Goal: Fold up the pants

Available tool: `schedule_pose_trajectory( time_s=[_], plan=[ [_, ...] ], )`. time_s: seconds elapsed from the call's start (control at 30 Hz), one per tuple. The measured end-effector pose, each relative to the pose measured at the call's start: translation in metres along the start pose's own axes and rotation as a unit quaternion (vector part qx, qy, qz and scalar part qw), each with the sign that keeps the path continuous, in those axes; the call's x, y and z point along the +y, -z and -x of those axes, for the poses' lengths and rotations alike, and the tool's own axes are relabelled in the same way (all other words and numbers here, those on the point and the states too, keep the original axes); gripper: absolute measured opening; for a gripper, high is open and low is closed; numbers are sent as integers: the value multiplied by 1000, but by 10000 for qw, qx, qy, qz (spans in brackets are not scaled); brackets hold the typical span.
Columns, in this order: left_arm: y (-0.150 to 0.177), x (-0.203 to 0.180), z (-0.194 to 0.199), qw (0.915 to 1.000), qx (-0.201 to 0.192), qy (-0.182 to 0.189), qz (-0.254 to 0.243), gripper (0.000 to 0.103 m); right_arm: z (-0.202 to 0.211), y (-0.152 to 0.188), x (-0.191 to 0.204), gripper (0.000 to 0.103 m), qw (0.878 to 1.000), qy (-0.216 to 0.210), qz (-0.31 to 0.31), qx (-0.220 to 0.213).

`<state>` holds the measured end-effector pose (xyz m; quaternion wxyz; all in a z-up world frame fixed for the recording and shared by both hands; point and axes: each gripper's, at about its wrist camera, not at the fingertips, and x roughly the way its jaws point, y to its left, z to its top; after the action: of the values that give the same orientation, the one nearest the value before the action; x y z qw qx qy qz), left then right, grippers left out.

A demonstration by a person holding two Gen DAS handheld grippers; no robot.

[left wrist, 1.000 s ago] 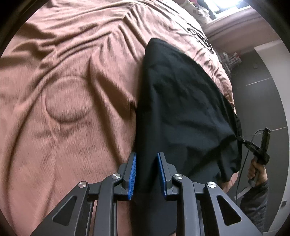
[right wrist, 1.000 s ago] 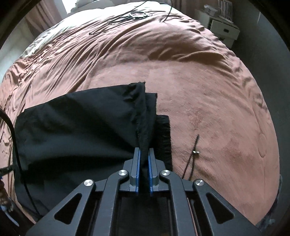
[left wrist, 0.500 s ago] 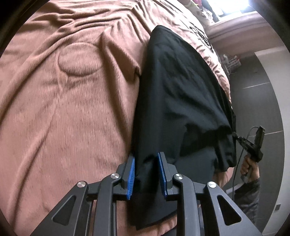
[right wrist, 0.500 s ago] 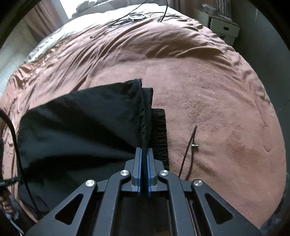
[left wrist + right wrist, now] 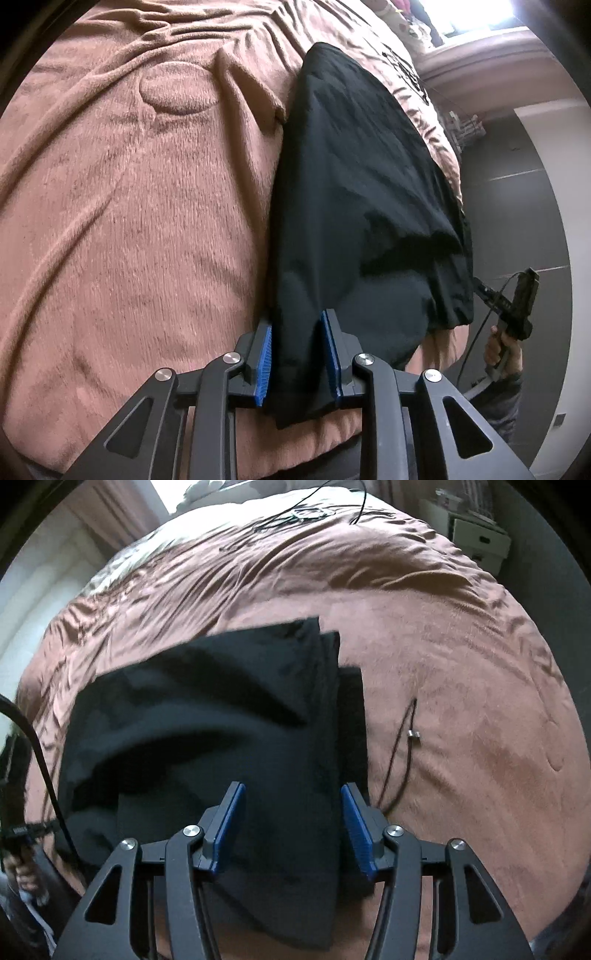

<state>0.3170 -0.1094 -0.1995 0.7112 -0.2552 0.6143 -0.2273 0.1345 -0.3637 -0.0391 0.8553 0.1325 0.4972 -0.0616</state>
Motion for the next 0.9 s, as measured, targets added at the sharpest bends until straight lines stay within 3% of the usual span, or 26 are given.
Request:
schedule_pose_trajectory(
  time_s=[0.2,0.23,0.3,0.37,0.57,0.7,0.9],
  plan=[
    [4,-3,-1,10000,-35,-63,11,26,-4,14,-5,50,9991,-190,-107,370],
    [4,-3,0,9999,-47,-99,-18,26,-5,15,-6,46,9990,-196,-116,374],
    [4,-4,2,9999,-64,-149,-34,26,-4,17,-6,20,9994,-50,-84,342],
    [5,-6,5,9998,-94,-156,-43,26,0,16,-7,9,9995,-62,-99,293],
    [9,-6,8,9998,-107,-159,-63,26,19,23,1,5,9999,-20,64,92],
    [7,-6,5,9998,-75,-159,15,38,28,24,0,4,9998,170,54,23],
    [6,-8,-4,9999,-118,-119,-13,42,33,24,-13,4,9995,310,-77,42]
  ],
)
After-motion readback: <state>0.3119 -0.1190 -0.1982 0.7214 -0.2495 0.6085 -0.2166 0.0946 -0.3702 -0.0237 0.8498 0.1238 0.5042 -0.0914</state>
